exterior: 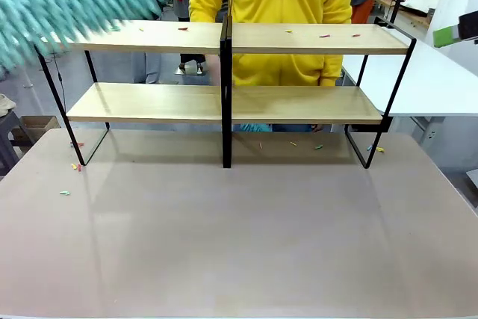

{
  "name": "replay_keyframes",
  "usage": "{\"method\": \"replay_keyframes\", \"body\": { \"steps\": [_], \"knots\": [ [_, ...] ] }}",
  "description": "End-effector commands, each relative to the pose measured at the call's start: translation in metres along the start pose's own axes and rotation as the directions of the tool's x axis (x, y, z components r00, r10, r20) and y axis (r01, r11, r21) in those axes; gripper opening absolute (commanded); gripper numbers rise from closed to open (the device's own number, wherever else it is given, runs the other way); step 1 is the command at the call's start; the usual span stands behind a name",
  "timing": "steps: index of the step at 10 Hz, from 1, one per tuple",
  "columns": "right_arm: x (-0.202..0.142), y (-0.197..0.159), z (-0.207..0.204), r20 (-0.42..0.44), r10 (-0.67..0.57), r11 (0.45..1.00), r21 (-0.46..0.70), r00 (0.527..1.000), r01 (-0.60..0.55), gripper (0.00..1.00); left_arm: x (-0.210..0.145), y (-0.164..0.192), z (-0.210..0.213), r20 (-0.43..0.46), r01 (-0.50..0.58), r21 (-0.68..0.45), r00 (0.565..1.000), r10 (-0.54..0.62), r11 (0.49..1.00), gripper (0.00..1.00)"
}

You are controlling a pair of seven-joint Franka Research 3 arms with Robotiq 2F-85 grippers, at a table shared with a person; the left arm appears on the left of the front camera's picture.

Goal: Clean the shelves.
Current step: Clean another randomly selected level of the Shelf with the Duster.

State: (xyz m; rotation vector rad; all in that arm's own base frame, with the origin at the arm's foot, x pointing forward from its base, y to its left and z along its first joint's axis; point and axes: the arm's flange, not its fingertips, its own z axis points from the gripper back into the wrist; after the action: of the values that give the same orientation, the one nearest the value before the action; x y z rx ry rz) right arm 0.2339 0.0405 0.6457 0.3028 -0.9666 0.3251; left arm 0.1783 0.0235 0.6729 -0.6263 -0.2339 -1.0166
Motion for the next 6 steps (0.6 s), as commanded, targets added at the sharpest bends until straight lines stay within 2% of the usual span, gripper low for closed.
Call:
{"method": "replay_keyframes", "body": {
  "steps": [1, 3, 4, 5, 6],
  "knots": [
    [0.001, -0.001, 0.0, 0.001, -0.003, 1.0, 0.006, 1.0, 0.003, 1.0, 0.021, -0.015, -0.079, -0.223, 0.051, -0.122, 0.972, -0.078, 0.991, 0.13],
    [0.001, -0.001, 0.0, 0.001, -0.003, 1.0, 0.006, 1.0, 0.003, 1.0, 0.034, -0.038, -0.182, -0.427, 0.043, -0.162, 0.897, -0.109, 0.986, 0.13],
    [0.001, -0.001, 0.0, 0.001, -0.003, 1.0, 0.006, 1.0, 0.003, 1.0, 0.035, -0.046, -0.218, -0.443, 0.049, -0.096, 0.892, -0.087, 0.994, 0.13],
    [0.001, -0.001, 0.0, 0.001, -0.003, 1.0, 0.006, 1.0, 0.003, 1.0, 0.038, -0.043, -0.235, -0.485, -0.02, -0.086, 0.874, -0.024, 0.996, 0.13],
    [0.001, -0.001, 0.0, 0.001, -0.003, 1.0, 0.006, 1.0, 0.003, 1.0, 0.043, -0.025, -0.207, -0.471, -0.034, -0.1, 0.882, -0.017, 0.994, 0.13]
  ]
}}
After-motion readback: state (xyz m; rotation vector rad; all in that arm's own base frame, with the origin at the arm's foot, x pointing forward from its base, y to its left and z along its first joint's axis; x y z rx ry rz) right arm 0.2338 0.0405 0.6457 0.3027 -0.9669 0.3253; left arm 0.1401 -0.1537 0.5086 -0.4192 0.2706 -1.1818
